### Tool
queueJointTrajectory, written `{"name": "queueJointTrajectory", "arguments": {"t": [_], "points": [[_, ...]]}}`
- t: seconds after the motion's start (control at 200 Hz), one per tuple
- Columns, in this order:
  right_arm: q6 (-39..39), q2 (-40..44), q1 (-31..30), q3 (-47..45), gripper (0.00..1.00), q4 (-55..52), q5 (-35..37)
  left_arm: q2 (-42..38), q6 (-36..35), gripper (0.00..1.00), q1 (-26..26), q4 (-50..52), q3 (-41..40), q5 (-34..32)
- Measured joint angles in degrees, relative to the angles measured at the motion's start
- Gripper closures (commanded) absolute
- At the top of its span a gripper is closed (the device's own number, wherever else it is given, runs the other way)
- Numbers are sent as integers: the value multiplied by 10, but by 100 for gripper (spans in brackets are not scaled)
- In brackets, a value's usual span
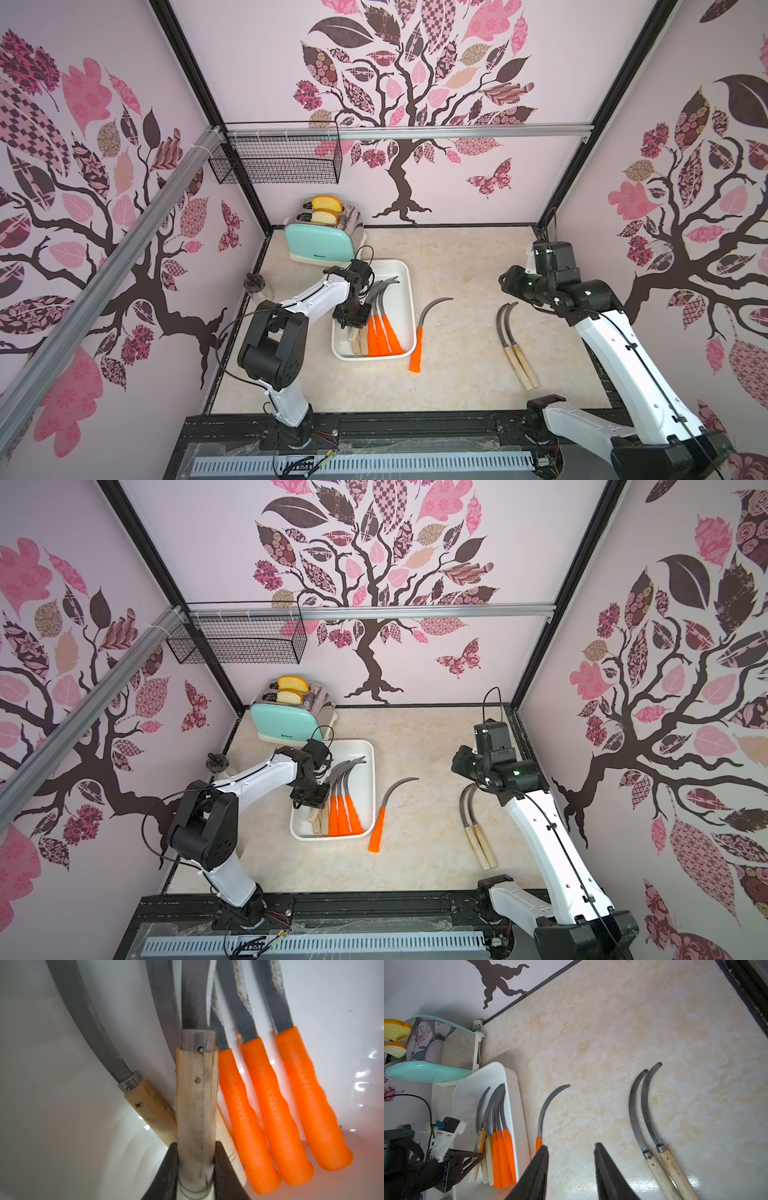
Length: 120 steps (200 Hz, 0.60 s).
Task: Put small sickles into storage boxes
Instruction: Place the sickle in the storage box.
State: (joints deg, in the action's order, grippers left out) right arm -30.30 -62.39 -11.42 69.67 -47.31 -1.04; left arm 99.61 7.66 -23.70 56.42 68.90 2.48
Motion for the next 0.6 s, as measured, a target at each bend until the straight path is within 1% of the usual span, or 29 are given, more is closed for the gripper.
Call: {"name": "queueJointTrajectory", "arguments": {"t": [0.105,0.175,0.31,0.6], "points": [[3,0,0,0,59,0,2,1,-1,69,1,1,0,4],[4,0,0,0,58,0,3,3,-1,66,1,1,0,7],[5,0,0,0,58,0,4,6,-2,58,2,1,0,9],[8,-5,0,-15,55,0,7,5,-3,49,5,2,3,13]]}}
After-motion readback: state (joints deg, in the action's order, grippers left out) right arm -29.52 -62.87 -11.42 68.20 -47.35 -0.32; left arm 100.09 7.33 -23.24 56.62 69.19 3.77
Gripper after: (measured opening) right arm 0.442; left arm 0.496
